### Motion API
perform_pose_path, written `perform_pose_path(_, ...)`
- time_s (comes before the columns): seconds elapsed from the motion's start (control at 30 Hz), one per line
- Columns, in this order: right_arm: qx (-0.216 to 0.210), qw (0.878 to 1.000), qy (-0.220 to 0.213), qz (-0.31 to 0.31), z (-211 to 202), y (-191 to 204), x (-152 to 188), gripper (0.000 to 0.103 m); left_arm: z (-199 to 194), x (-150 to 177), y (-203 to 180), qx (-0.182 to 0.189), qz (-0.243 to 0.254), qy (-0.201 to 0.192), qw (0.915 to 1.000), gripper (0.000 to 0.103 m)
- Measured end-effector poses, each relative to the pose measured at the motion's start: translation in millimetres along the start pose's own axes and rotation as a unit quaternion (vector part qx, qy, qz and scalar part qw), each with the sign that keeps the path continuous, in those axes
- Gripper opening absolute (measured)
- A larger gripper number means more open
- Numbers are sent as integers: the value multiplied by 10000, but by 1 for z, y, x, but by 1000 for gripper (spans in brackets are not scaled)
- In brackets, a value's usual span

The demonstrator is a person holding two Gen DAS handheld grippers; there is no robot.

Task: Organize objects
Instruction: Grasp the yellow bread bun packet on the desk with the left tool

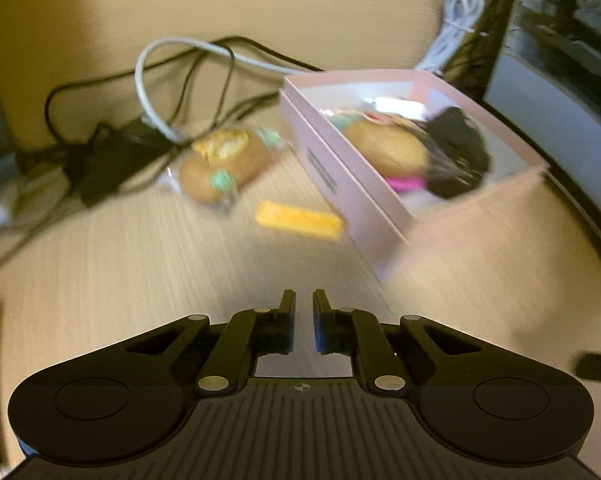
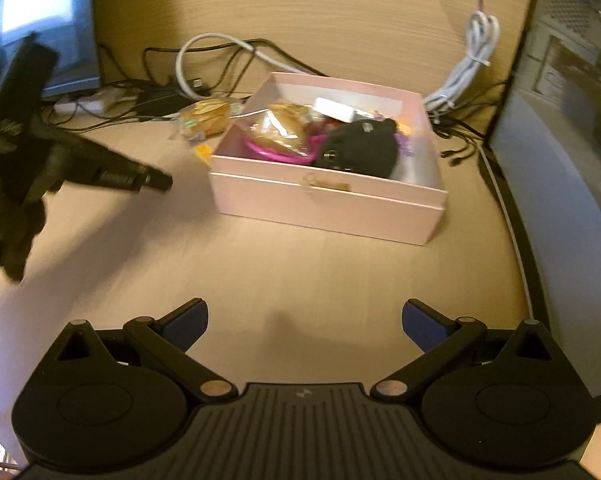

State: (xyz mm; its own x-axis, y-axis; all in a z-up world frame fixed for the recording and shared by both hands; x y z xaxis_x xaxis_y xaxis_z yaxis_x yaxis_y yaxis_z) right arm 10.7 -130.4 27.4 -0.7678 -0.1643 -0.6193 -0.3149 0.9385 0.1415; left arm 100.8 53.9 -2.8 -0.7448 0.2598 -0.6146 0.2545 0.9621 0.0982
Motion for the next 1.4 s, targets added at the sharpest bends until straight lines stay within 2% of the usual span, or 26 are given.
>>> perform_pose_path(0.17, -52, 10000, 37, -72, 5, 6, 0, 103, -24, 23, -8, 492, -110, 144, 9986, 11)
perform_pose_path(0.3, -61, 9999, 81, 2, 12, 5, -1, 103, -37, 25, 0, 597, -360, -74, 9975, 12)
perform_pose_path(0.37, -60, 10000, 77, 21, 14, 6, -2, 103, -38, 19, 11, 452, -550, -259, 9971, 14)
perform_pose_path(0.47, -103, 9999, 57, 15, 15, 8, -3, 103, -33, -2, 33, -41, -744, -601, 9954, 16)
perform_pose_path(0.57, -142, 9999, 85, 32, 17, 10, -3, 103, -21, -29, 49, -252, -847, -820, 9927, 16)
perform_pose_path(0.67, -134, 9998, 98, 91, 19, 8, -4, 103, 2, -60, 56, -288, -605, -870, 9940, 18)
perform_pose_path(0.8, -92, 9996, 125, 242, 21, -2, -5, 103, 39, -92, 47, -466, 209, -793, 9955, 20)
perform_pose_path(0.93, -72, 9988, 211, 442, 24, -16, -5, 103, 76, -107, 38, -409, 844, -377, 9949, 21)
perform_pose_path(0.97, -46, 9987, 211, 471, 24, -18, -5, 103, 83, -108, 36, -451, 970, -331, 9937, 21)
perform_pose_path(1.0, -23, 9985, 208, 507, 25, -21, -5, 103, 85, -110, 35, -491, 1073, -461, 9919, 21)
perform_pose_path(1.07, -4, 9980, 207, 590, 25, -25, -6, 103, 91, -117, 35, -576, 1043, -467, 9918, 22)
perform_pose_path(1.17, 10, 9975, 250, 657, 28, -30, -5, 103, 97, -125, 37, -447, 900, -462, 9939, 27)
perform_pose_path(1.3, -3, 9975, 287, 646, 30, -29, -4, 103, 99, -127, 34, -371, 916, -479, 9939, 27)
perform_pose_path(1.4, -6, 9977, 277, 622, 29, -27, -3, 103, 96, -122, 25, -424, 1269, -506, 9897, 29)
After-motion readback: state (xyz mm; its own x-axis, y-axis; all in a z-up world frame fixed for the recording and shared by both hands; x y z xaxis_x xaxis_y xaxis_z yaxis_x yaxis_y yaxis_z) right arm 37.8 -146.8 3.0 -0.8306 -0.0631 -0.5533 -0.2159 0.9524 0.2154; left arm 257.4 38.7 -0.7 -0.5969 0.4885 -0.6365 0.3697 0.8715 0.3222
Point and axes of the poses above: each gripper's, at about its wrist camera, not at the fingertips, and z roughly the way its jaws point, y to its left, x to its underside, the point moved 2 cm from there along z, roughly the way its jaws point, and after that the axes turned 12 degrees about -x, right-handed, at the moved point
